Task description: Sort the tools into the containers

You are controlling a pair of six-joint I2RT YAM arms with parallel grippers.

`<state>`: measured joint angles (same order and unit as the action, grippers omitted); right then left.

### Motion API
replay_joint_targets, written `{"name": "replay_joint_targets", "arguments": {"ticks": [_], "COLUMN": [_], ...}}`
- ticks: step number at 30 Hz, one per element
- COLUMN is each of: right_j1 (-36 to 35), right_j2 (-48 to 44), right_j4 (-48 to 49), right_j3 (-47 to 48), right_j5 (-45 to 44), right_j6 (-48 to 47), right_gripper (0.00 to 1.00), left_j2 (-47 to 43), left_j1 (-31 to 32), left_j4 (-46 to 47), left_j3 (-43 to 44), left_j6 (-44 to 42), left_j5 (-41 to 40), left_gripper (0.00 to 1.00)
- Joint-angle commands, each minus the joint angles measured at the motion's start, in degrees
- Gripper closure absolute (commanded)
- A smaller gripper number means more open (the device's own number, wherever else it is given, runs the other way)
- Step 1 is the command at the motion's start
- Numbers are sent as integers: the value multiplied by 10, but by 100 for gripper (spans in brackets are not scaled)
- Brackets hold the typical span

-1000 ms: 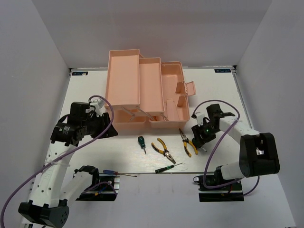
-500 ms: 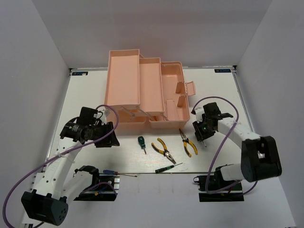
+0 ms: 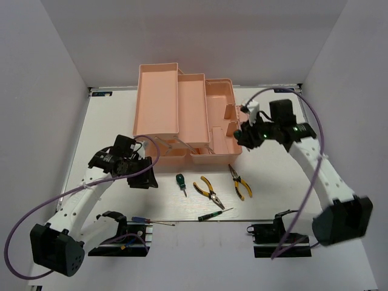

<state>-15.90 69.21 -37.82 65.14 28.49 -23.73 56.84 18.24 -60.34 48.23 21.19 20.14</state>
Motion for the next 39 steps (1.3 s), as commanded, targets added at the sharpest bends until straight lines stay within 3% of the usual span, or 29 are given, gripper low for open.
{"name": "replay_joint_targets", "arguments": {"ticks": [1,4,5,8,14,18,21,24,32,39], "right_j1": [-18,-35,-46,-48,-49,-43,-47,-47,-43,-43], "right_j2": [93,208,241,293,281,232,124,64,11,-4], "right_j4": [61,56,50,28,29,13,33,59,36,33], "right_j3": [79,159,174,234,230,200,98,-41,-112,-131], "right_j5": [-3,-42,-57,-65,-62,-14,56,68,70,75], "right_j6": [64,83,83,94,89,89,65,65,66,68], "right_gripper": [100,92,75,50,49,49,50,50,50,50], "left_j2": [11,17,17,23,43,116,186,251,315,338], "left_j1": [20,43,57,92,156,236,294,336,379,379], "left_j4": [22,40,52,76,122,141,147,142,108,204], "left_j3": [7,7,7,7,7,49,79,93,130,95], "left_j6": [9,26,42,73,118,123,140,185,288,299], "left_j5": [-9,-15,-15,-39,-98,-172,-247,-332,-461,-471], "left_gripper": [46,43,43,39,39,38,38,35,23,21]}}
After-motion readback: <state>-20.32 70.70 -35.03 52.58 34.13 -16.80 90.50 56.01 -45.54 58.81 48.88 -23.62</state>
